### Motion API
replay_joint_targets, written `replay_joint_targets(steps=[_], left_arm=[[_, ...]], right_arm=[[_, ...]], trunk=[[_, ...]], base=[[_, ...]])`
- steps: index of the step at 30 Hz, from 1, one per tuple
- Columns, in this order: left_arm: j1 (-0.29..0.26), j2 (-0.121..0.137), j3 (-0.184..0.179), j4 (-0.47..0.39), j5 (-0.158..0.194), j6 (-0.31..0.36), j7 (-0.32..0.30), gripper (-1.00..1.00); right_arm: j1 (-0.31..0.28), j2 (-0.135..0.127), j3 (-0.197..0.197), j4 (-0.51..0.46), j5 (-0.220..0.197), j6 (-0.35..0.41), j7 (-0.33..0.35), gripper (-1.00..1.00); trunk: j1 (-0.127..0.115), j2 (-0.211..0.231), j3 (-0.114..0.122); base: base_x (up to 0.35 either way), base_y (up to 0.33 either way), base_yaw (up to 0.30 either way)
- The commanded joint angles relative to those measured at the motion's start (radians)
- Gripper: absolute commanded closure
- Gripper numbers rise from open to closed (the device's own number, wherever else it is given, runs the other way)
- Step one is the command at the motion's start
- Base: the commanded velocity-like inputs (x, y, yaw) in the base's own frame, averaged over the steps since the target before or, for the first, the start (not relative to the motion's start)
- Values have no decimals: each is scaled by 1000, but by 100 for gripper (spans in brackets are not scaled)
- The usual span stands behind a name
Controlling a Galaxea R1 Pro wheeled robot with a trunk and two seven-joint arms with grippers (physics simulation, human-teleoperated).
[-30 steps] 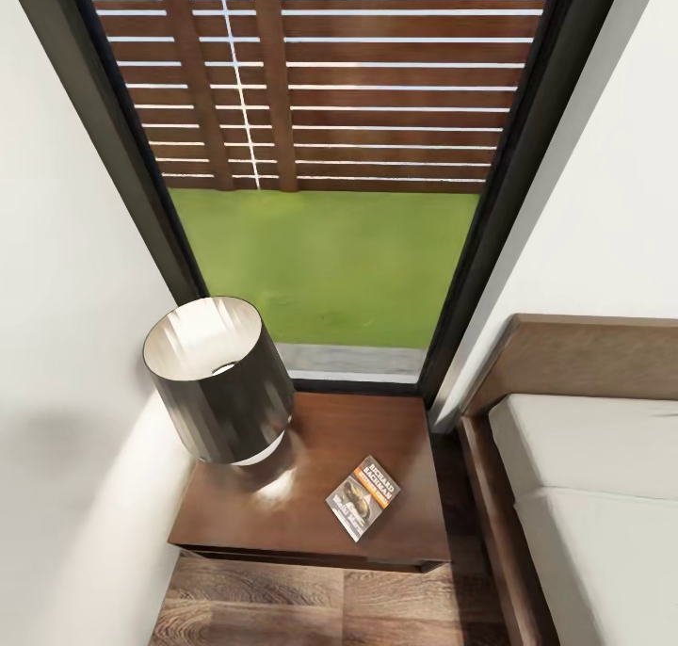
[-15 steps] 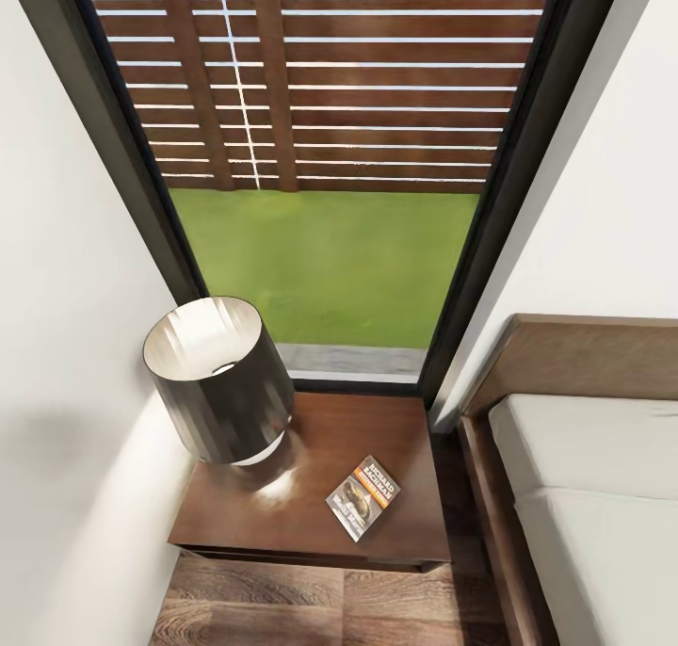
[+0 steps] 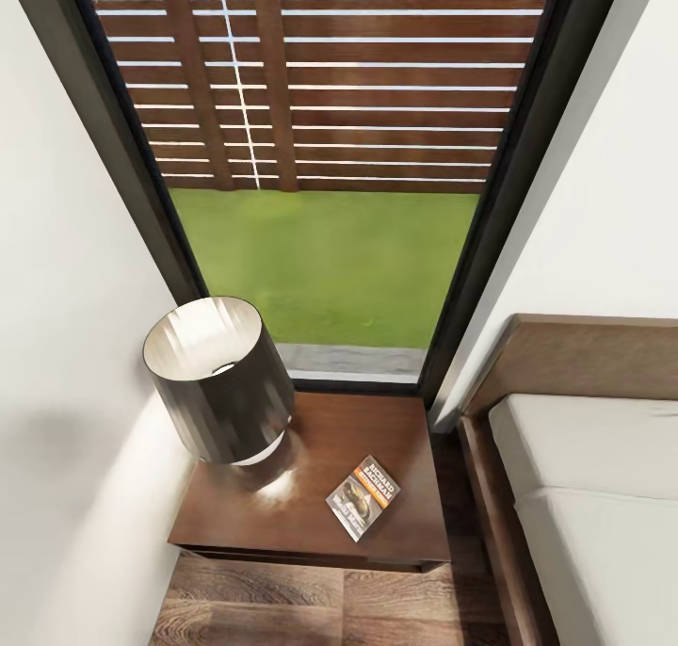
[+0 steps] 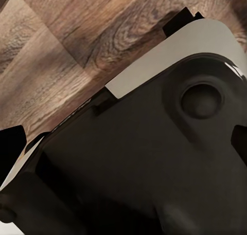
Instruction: In the bedroom, move the book from the bed onto either nightstand, and place the two sandals side by side next to the bed.
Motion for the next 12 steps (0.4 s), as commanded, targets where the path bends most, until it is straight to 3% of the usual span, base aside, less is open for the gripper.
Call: replay_joint_targets(steps=[1,12], left_arm=[[0,0,8,1,-9,-3,-3,-100],[0,0,8,1,-9,-3,-2,-100]], right_arm=[[-1,-1,-8,3,-3,2,5,-100],[-1,-1,-8,3,-3,2,5,-100]], trunk=[[0,0,-1],[0,0,-1]], base=[[0,0,0],[0,0,0]])
